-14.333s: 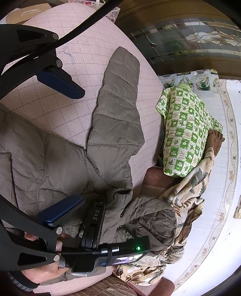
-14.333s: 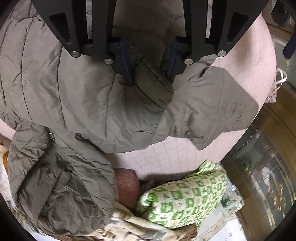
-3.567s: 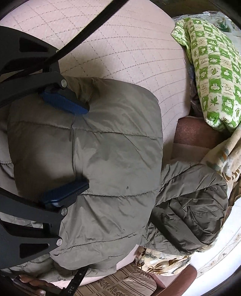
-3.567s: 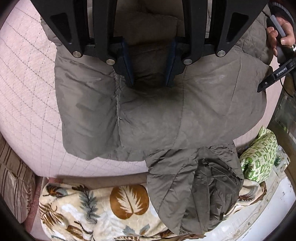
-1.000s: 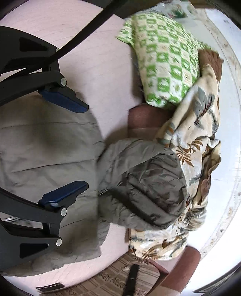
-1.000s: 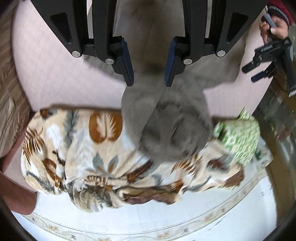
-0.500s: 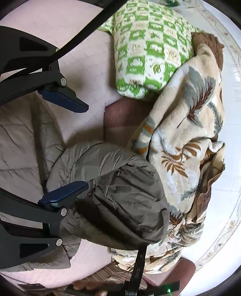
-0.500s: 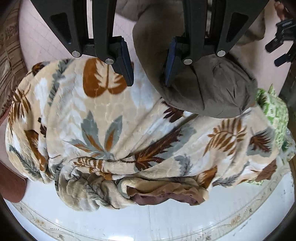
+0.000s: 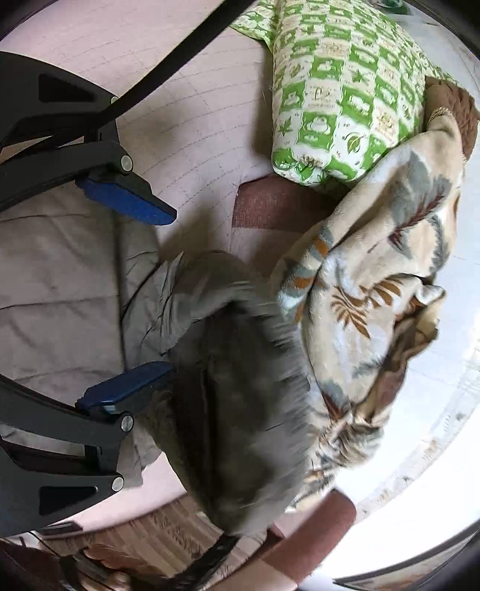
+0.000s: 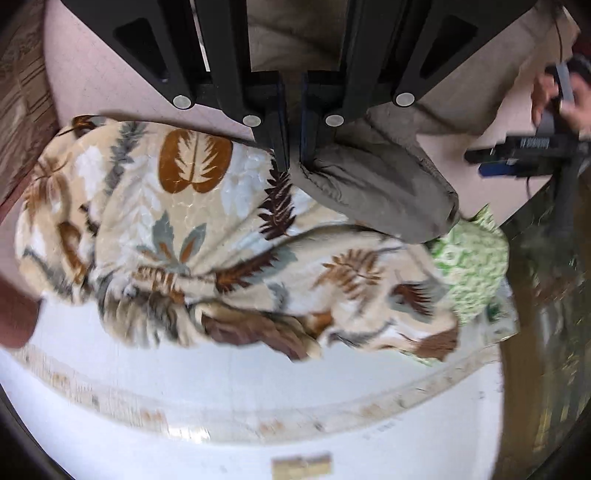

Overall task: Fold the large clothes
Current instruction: 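Reach the right gripper to the jacket hood tip and grasp it, then pull the held hood over the jacket body with the right gripper, then open the right gripper to lay the hood on the jacket body, then move both grippers to the jacket hem by the beaded drawstring, then grasp the jacket hem edge with both grippers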

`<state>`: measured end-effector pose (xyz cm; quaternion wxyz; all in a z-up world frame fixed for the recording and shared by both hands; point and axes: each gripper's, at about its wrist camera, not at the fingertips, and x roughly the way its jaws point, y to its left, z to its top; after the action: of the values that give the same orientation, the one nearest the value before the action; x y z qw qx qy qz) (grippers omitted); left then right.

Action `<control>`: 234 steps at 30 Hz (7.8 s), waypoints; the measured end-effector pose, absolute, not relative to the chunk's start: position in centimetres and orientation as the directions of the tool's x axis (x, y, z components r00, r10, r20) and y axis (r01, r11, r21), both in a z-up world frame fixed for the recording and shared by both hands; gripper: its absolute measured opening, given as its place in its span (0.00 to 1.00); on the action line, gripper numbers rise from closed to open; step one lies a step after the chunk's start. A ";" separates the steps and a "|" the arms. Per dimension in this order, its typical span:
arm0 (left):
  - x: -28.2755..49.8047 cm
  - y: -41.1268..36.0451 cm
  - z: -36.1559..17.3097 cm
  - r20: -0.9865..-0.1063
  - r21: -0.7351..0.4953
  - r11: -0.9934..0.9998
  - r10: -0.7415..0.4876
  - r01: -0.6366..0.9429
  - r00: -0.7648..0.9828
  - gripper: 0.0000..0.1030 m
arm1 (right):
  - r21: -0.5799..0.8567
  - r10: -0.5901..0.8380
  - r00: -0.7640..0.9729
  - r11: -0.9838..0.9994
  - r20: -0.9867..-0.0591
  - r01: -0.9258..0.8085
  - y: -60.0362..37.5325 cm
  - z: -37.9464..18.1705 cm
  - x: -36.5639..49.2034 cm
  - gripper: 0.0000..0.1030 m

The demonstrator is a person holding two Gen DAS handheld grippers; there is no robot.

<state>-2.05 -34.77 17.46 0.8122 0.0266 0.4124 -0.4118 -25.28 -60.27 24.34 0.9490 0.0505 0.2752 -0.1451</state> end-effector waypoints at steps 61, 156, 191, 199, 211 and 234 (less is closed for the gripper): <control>-15.0 -33.5 11.5 -0.716 -0.172 0.663 -0.592 0.728 0.370 0.73 | 0.225 -0.073 0.693 0.917 -0.717 0.330 -51.0 12.3 -29.0 0.04; -32.4 -15.0 5.0 -0.763 -0.081 0.750 -0.470 0.657 0.443 0.73 | 0.340 -0.030 0.618 0.814 -0.786 0.472 -44.2 5.5 -50.9 0.19; -34.5 -14.2 4.5 -0.757 0.006 0.750 -0.430 0.662 0.493 0.76 | 0.302 -0.073 0.611 0.819 -0.788 0.488 -41.6 5.1 -52.7 0.28; -35.5 -11.7 4.9 -0.763 -0.057 0.746 -0.461 0.664 0.453 0.76 | 0.329 -0.042 0.616 0.816 -0.787 0.476 -41.2 5.9 -54.6 0.32; -34.4 -3.3 6.7 -0.780 -0.201 0.817 -0.467 0.541 0.416 0.76 | 0.401 -0.080 0.621 0.699 -0.779 0.593 -45.5 8.2 -63.2 0.32; -33.2 3.8 3.2 -0.840 -0.398 0.850 -0.489 0.345 0.235 0.76 | 0.531 0.015 0.600 0.484 -0.800 0.696 -46.4 4.4 -70.1 0.51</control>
<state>-33.16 3.75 3.16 0.7833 -0.0646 0.5581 -0.2661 -70.14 -46.40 4.39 0.7687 0.4572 0.3886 -0.2213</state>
